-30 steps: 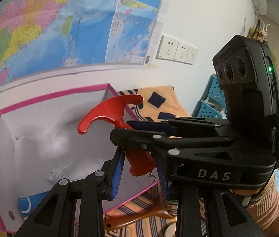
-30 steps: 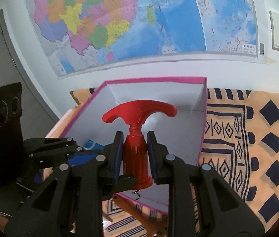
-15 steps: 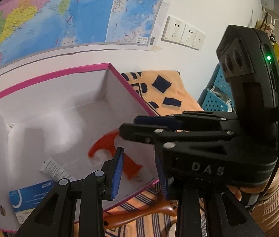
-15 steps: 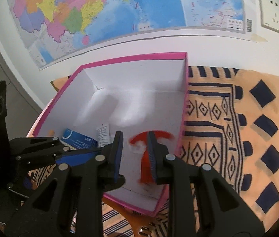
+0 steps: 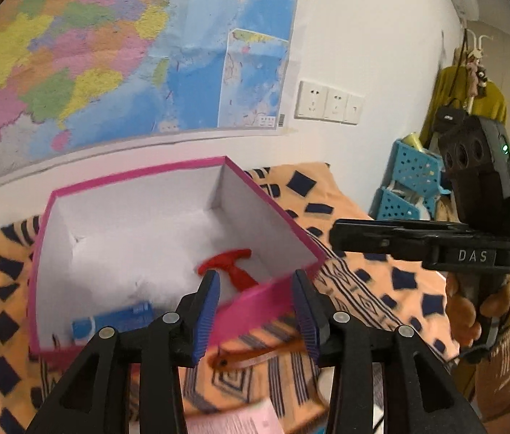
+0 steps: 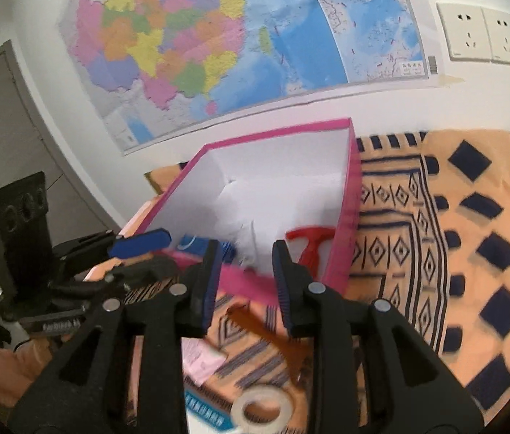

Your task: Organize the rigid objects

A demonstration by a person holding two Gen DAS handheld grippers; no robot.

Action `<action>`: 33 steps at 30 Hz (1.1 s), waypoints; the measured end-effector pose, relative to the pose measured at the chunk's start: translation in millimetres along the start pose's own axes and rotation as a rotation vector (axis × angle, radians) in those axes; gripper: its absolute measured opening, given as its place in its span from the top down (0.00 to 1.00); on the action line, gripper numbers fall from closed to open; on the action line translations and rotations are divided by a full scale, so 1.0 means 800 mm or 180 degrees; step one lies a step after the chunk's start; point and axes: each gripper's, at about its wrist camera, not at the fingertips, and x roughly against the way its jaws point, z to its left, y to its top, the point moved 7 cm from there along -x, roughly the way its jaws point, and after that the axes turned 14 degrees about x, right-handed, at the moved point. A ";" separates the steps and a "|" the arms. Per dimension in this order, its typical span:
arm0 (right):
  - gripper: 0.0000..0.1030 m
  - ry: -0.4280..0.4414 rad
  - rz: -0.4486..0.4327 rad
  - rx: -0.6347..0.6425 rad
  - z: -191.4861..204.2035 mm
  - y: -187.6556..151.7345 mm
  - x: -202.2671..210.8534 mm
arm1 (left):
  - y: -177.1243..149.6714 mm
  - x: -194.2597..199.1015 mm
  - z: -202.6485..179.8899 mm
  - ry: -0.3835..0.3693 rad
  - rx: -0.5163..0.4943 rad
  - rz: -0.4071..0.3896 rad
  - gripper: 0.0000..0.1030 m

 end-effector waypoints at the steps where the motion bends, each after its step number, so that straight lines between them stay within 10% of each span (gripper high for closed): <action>1: 0.70 0.0025 0.0028 -0.0008 0.005 -0.011 0.005 | -0.007 0.004 0.002 0.0005 -0.0001 0.0013 0.59; 20: 0.70 0.0218 0.0831 -0.0679 0.031 -0.198 0.005 | -0.170 0.008 0.013 -0.0108 0.0254 0.0806 0.59; 33: 0.70 0.0342 0.1004 -0.0782 0.051 -0.235 0.009 | -0.207 0.016 0.014 -0.0112 0.0272 0.1038 0.59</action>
